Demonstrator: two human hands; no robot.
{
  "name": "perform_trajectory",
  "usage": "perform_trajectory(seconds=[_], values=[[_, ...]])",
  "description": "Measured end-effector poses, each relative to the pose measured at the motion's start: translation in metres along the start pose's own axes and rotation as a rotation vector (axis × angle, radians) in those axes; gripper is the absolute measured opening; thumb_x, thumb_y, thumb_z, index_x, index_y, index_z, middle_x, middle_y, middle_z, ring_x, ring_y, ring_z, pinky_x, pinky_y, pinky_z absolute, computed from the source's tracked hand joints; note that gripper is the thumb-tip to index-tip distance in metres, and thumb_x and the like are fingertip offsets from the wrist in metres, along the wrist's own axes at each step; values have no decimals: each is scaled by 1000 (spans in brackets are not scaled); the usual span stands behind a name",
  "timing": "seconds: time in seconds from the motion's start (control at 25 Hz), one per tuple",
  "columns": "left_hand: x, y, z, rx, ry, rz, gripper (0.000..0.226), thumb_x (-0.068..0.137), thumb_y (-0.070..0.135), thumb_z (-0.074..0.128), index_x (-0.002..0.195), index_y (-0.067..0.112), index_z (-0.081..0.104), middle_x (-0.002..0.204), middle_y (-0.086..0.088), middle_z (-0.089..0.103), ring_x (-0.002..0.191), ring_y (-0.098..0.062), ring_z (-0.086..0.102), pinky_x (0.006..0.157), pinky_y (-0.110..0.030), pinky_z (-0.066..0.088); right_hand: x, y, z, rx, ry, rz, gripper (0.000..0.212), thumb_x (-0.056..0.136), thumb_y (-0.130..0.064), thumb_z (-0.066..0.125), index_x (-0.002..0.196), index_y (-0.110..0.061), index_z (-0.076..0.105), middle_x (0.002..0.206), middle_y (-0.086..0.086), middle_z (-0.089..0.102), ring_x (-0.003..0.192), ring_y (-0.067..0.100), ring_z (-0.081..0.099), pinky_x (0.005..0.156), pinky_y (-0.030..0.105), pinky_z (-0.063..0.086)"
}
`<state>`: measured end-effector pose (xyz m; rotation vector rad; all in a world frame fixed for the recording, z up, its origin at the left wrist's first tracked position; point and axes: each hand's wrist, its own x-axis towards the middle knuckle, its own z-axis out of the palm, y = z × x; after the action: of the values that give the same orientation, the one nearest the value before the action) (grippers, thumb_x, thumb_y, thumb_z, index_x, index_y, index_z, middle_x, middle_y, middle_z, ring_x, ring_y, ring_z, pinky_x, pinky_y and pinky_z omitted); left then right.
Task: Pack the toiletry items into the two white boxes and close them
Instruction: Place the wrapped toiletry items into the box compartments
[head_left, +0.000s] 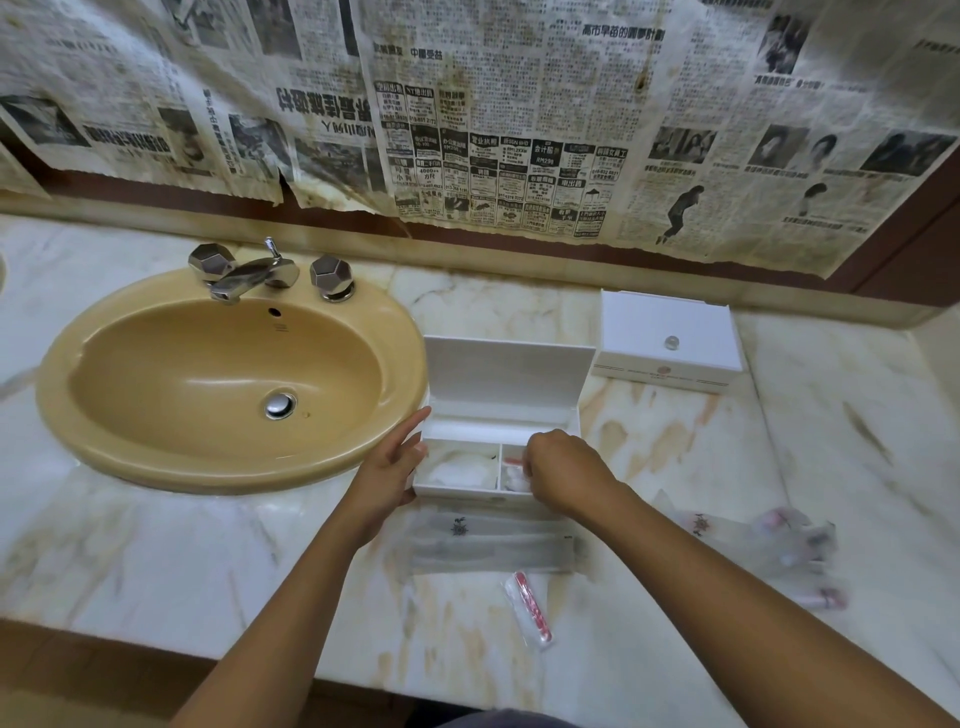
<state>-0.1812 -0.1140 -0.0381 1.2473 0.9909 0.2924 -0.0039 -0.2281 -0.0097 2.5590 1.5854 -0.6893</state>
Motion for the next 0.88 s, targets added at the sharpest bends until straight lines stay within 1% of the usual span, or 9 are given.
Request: perform_trajectory(seconds=[0.12, 0.2, 0.24, 0.32, 0.4, 0.48, 0.56, 0.72, 0.88], values=[[2, -2, -1, 3, 0, 3, 39, 107, 24, 45, 132, 54, 51, 142, 10, 44, 139, -5, 36, 93, -37, 41, 7, -1, -1, 16, -65, 19, 10, 81, 3, 49, 82, -5, 54, 82, 10, 48, 68, 24, 46, 60, 27, 39], [3, -3, -1, 2, -2, 6, 39, 107, 25, 45, 136, 52, 51, 144, 12, 44, 137, -1, 35, 93, -38, 41, 7, 0, -2, 33, -80, 43, 17, 79, 4, 48, 68, -7, 44, 71, 6, 43, 60, 20, 43, 51, 24, 34], [3, -4, -2, 3, -2, 7, 40, 107, 25, 45, 137, 51, 51, 145, 12, 44, 137, 0, 35, 93, -38, 41, 7, 2, -2, 44, -74, 52, 17, 78, 5, 47, 67, -7, 46, 70, 6, 43, 59, 21, 44, 49, 23, 34], [4, -4, -3, 4, -3, 5, 40, 107, 25, 45, 138, 50, 50, 145, 12, 44, 136, 0, 35, 93, -38, 41, 4, 4, -1, 77, -11, 44, 14, 78, 0, 48, 79, -6, 60, 79, 8, 55, 70, 26, 56, 57, 27, 46], [4, -4, -3, 5, -2, 4, 40, 107, 25, 46, 139, 50, 50, 144, 12, 44, 136, 0, 35, 93, -39, 40, -1, 5, 1, 158, 58, 19, 17, 84, -14, 51, 80, -7, 66, 75, 4, 61, 71, 26, 59, 61, 29, 47], [4, -5, -3, 6, -1, 5, 40, 107, 25, 46, 138, 50, 50, 144, 13, 44, 136, 0, 35, 94, -39, 40, -8, 3, 7, 259, 23, 10, 39, 92, -33, 51, 62, -8, 58, 58, -9, 48, 58, 15, 51, 52, 26, 37], [5, -5, -3, 9, 1, 6, 41, 107, 25, 46, 139, 50, 50, 145, 12, 44, 136, 0, 35, 94, -39, 40, -14, -2, 17, 266, -34, 26, 54, 93, -51, 46, 53, -14, 47, 56, -8, 42, 56, 13, 43, 51, 27, 31], [4, -5, -2, 8, -1, 2, 39, 107, 26, 47, 133, 55, 50, 143, 9, 43, 136, -2, 35, 96, -40, 40, -17, -1, 28, 275, -10, 33, 55, 92, -60, 36, 82, -18, 69, 90, 1, 66, 85, 20, 57, 66, 30, 39], [3, -4, -2, 18, 3, 0, 38, 107, 28, 47, 132, 56, 49, 146, 5, 42, 145, -11, 33, 96, -40, 40, -31, -1, 23, 320, 160, -30, 38, 93, -49, 46, 114, -24, 66, 126, -10, 60, 115, 13, 52, 85, 28, 43]])
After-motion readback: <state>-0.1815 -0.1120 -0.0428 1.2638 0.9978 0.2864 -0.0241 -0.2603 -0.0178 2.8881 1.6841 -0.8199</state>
